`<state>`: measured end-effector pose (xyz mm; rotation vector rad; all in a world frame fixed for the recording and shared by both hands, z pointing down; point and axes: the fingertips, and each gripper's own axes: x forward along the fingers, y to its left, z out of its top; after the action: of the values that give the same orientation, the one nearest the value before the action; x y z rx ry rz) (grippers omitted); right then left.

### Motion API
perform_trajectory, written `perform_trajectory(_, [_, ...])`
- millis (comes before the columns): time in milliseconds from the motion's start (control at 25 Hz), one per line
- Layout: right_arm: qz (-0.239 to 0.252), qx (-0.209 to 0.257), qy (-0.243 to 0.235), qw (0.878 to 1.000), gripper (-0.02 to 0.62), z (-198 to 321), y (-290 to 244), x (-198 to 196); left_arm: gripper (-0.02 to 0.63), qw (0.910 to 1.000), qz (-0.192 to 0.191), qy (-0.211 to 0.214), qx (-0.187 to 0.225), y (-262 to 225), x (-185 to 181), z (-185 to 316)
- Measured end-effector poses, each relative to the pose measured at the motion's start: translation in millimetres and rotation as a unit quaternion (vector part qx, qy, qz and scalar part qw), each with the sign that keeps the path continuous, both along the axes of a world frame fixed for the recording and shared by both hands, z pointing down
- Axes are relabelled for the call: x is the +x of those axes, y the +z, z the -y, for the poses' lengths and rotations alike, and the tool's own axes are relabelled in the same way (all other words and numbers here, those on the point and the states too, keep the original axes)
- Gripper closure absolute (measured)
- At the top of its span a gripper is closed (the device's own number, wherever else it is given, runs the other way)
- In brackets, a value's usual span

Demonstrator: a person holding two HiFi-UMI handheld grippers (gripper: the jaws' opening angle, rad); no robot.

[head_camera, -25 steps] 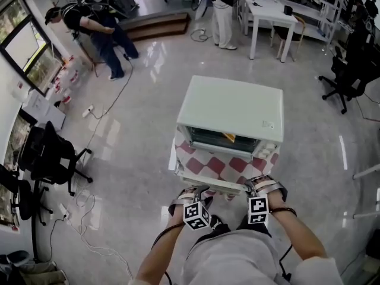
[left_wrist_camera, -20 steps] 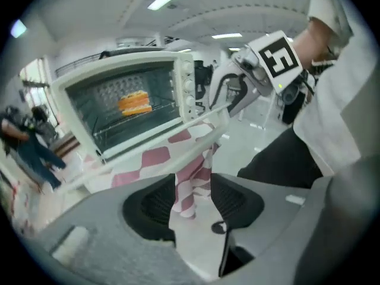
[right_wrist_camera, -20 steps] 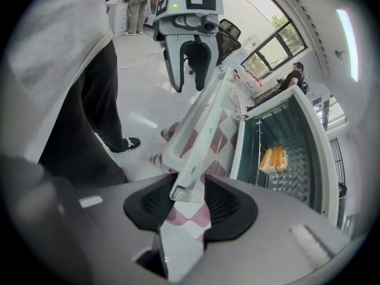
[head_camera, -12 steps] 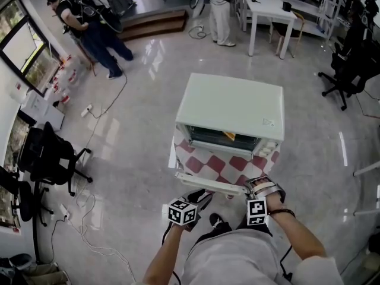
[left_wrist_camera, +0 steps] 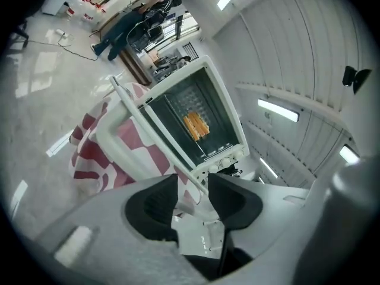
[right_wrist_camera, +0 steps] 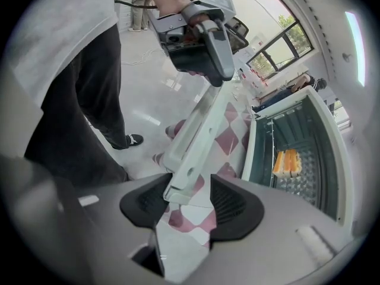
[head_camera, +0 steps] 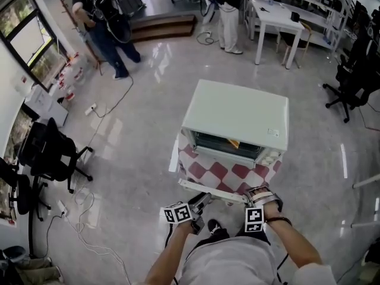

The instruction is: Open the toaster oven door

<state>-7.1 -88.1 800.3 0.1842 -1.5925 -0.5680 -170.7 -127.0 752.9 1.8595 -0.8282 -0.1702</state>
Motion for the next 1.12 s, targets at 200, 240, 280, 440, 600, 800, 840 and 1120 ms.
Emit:
perform_trajectory(200, [-0.007,-0.007,0.002,1.000,0.380,-5.0,6.3,2.1,0.472,0.9980,-0.045,-0.031,-0.032,8.5,5.0,1.4])
perform_trajectory(240, [-0.009,-0.007,0.004,1.000,0.377,-5.1,7.6,4.1,0.493,0.9972,-0.051,-0.039,-0.037,11.8,5.7,2.7])
perform_trajectory(280, [-0.009,-0.006,0.005,1.000,0.376,-4.0,9.5,4.4,0.501,0.9965,-0.055,-0.046,-0.041,15.2,4.6,4.8])
perform_trajectory(440, [-0.012,-0.010,0.007,1.000,0.356,-3.5,23.1,0.0,0.522,0.9941,-0.057,-0.072,-0.058,29.4,-3.7,8.9])
perform_trajectory(600, [-0.032,0.005,0.004,0.999,0.347,-4.5,26.4,-1.7,0.535,0.9916,-0.077,-0.083,-0.064,33.0,-5.4,10.0])
perform_trajectory(800, [-0.042,0.003,0.012,0.999,0.337,-11.5,39.0,2.5,0.545,0.9871,-0.102,-0.100,-0.073,47.5,-4.6,5.6])
perform_trajectory(840, [-0.041,0.000,0.011,0.999,0.334,-10.1,42.9,1.1,0.546,0.9864,-0.103,-0.104,-0.074,51.4,-6.4,7.2])
perform_trajectory(1120, [-0.037,-0.008,0.038,0.999,0.324,-14.5,56.8,-0.7,0.545,0.9841,-0.102,-0.117,-0.086,73.0,-6.3,6.1])
